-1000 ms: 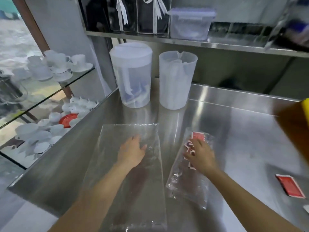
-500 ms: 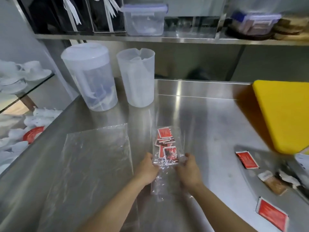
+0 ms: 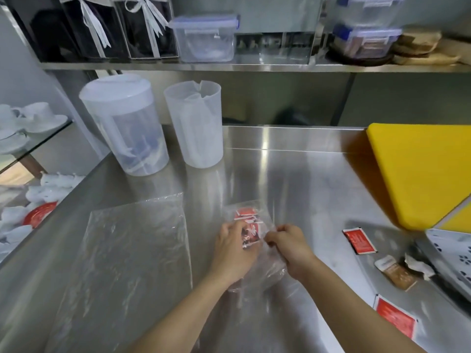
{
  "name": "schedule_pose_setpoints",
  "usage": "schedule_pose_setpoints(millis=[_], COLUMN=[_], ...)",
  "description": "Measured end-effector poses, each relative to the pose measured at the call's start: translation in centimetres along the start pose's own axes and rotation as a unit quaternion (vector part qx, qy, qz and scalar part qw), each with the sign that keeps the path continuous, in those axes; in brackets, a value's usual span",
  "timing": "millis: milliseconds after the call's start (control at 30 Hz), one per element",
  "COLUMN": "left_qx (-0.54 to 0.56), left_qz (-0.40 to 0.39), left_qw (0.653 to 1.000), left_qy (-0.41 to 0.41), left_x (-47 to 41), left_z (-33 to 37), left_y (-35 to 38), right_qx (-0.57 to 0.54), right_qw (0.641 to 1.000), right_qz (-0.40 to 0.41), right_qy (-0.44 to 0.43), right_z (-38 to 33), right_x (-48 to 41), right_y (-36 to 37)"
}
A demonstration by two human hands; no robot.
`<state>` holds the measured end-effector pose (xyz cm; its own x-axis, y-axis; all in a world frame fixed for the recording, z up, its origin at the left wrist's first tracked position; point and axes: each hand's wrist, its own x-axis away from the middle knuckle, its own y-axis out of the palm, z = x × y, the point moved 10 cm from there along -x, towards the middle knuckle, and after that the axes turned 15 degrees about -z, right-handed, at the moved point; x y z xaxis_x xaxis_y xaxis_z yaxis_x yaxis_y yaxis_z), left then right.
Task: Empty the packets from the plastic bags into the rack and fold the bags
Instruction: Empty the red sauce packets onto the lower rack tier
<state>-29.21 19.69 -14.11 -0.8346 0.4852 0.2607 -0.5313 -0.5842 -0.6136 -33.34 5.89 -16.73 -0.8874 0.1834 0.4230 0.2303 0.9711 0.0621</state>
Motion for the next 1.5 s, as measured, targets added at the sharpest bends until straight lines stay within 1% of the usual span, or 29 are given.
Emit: schedule_pose_setpoints(millis=[33,67,133,200,267,333,367,467,533,567,633,667,733,767,833,867,900,933,967,1000,1033,1067,1100,1133,1167,1200,1300,1400,1500], left_qx=[0.088,0.203,0.395,0.479,0.518,0.556,0.559,0.517,0.451,0.410,0.330,0.305,0.317,0.351,0.427,0.459,0.491,0.511,0.510,0.468,0.361,0.195,0.007,-0.142,-0.223,-0.251,-0.214,-0.162,-0.044], left_qz=[-0.031,-0.082,-0.156,-0.163,-0.131,-0.132,-0.135,-0.131,-0.121,-0.117,-0.105,-0.098,-0.096,-0.113,-0.170,-0.198,-0.217,-0.226,-0.225,-0.208,-0.170,-0.125,-0.090,-0.074,-0.073,-0.078,-0.075,-0.030,-0.019], left_qw=[0.996,0.975,0.900,0.849,0.824,0.793,0.788,0.807,0.850,0.877,0.924,0.938,0.938,0.925,0.884,0.862,0.840,0.826,0.827,0.856,0.914,0.969,0.992,0.983,0.966,0.956,0.952,0.966,0.978], left_qy=[-0.008,-0.031,-0.099,-0.155,-0.187,-0.212,-0.221,-0.254,-0.244,-0.223,-0.161,-0.135,-0.101,-0.091,-0.085,-0.084,-0.079,-0.072,-0.070,-0.073,-0.079,-0.081,-0.085,-0.093,-0.106,-0.130,-0.205,-0.199,-0.203], left_x=[0.1,0.2,0.6,0.3,0.1,0.1,0.2,0.6,0.4,-0.1,-0.8,-0.9,-1.0,-1.0,-0.9,-0.8,-0.8,-0.8,-1.0,-1.1,-1.5,-1.9,-2.1,-2.1,-2.1,-2.0,-1.6,-1.6,-1.9], left_z=[0.5,0.8,0.9,-0.1,-1.6,-2.7,-3.1,-3.9,-3.3,-2.4,0.2,1.5,3.7,4.5,5.7,6.0,6.1,6.2,5.8,5.0,3.8,2.7,2.1,1.6,0.8,-0.3,-3.1,-3.1,-3.7], left_y=[0.5,1.5,3.6,4.6,4.9,5.9,6.3,6.8,6.2,5.7,5.0,5.0,5.7,6.6,8.6,9.5,10.2,10.7,11.1,11.2,10.5,9.3,8.3,7.7,7.3,7.0,5.5,4.1,3.7], right_qx=[-0.007,-0.010,0.010,0.033,0.027,0.010,0.015,0.077,0.172,0.259,0.417,0.417,0.218,0.082,-0.126,-0.161,-0.154,-0.111,-0.055,0.017,0.087,0.170,0.268,0.352,0.405,0.439,0.550,0.628,0.644], right_qw=[1.000,1.000,0.997,0.994,0.995,0.996,0.996,0.993,0.982,0.964,0.909,0.907,0.971,0.988,0.973,0.964,0.967,0.979,0.991,0.996,0.994,0.983,0.959,0.930,0.908,0.894,0.832,0.769,0.745], right_qz=[-0.007,-0.022,-0.072,-0.100,-0.096,-0.085,-0.081,-0.077,-0.065,-0.044,-0.009,-0.013,-0.078,-0.124,-0.196,-0.210,-0.204,-0.168,-0.119,-0.064,-0.018,0.015,0.040,0.062,0.070,0.067,0.071,0.097,0.086], right_qy=[-0.008,-0.012,-0.009,0.008,0.021,0.029,0.034,0.037,0.037,0.029,-0.021,-0.055,-0.057,-0.041,-0.005,0.006,0.017,0.028,0.040,0.057,0.067,0.073,0.079,0.082,0.075,0.062,-0.005,-0.074,-0.151], right_z=[-0.5,-0.9,-1.5,-1.3,-0.9,-0.5,-0.4,0.0,0.2,0.1,-1.1,-1.4,-1.1,-0.7,0.4,0.7,0.9,1.4,1.7,2.5,2.7,3.0,3.1,3.3,3.4,3.3,2.2,1.2,1.3], right_x=[0.3,0.6,1.2,1.5,1.5,1.4,1.5,1.9,2.3,2.3,2.8,3.0,3.8,4.2,5.0,5.4,5.6,5.6,5.7,5.4,5.5,5.3,5.1,4.9,4.8,4.7,4.9,5.7,5.9], right_y=[0.1,0.4,1.5,1.8,1.2,0.0,-0.7,-2.8,-4.1,-4.8,-5.1,-4.8,-4.0,-3.3,-3.0,-3.2,-3.7,-4.9,-6.2,-8.0,-9.3,-10.5,-11.4,-12.1,-12.1,-11.7,-9.3,-6.9,-4.3])
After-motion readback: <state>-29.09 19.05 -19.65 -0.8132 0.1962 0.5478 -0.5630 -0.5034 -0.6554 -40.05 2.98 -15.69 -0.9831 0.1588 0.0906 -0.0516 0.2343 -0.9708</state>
